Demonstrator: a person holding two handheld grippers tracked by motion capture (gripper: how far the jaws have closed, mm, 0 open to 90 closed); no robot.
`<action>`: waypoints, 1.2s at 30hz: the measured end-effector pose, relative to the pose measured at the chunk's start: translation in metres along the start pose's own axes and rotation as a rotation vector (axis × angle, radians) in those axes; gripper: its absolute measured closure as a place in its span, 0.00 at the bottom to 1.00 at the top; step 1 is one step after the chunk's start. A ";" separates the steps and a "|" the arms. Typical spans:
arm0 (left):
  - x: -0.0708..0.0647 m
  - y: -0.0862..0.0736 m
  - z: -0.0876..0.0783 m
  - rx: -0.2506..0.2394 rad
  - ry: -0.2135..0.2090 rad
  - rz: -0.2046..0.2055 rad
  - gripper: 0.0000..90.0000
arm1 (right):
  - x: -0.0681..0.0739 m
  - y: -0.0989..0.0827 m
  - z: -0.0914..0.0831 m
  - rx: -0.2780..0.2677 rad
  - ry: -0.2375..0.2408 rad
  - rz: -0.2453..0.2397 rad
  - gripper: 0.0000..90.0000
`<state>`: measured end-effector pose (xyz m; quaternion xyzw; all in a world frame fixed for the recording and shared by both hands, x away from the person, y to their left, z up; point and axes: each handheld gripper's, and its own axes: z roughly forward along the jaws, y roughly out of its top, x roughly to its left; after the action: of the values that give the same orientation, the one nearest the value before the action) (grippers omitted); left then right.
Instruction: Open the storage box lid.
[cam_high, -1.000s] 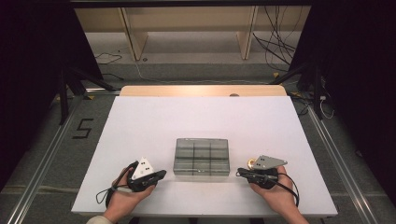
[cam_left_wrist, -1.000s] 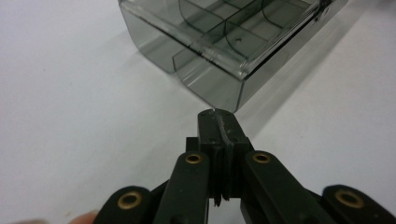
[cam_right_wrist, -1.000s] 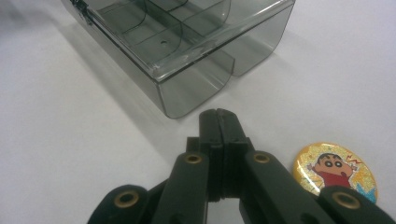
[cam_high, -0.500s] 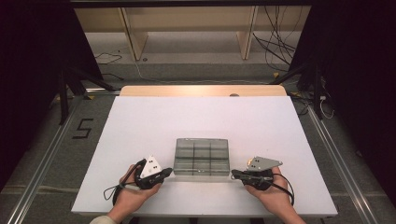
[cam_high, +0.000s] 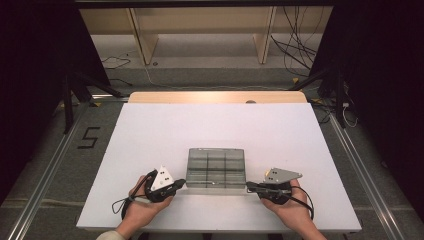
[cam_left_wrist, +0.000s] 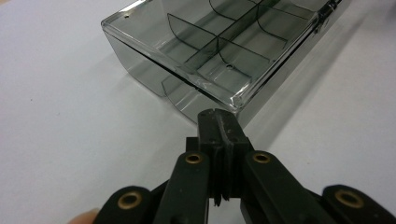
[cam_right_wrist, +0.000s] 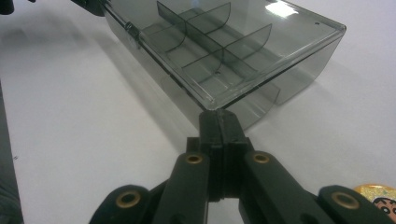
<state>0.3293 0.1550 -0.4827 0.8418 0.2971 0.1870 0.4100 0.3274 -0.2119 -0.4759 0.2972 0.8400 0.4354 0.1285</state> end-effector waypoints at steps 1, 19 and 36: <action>0.000 0.000 0.000 0.000 -0.002 0.000 0.99 | 0.000 0.000 0.000 -0.001 0.000 -0.001 1.00; -0.002 0.003 -0.003 -0.033 -0.004 0.001 0.99 | 0.001 0.001 0.000 -0.011 0.004 0.001 1.00; -0.001 0.009 -0.003 -0.098 0.007 -0.008 0.99 | -0.001 0.010 0.000 -0.060 -0.015 0.005 1.00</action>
<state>0.3298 0.1516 -0.4733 0.8188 0.2923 0.2029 0.4505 0.3316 -0.2081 -0.4681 0.2986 0.8247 0.4586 0.1425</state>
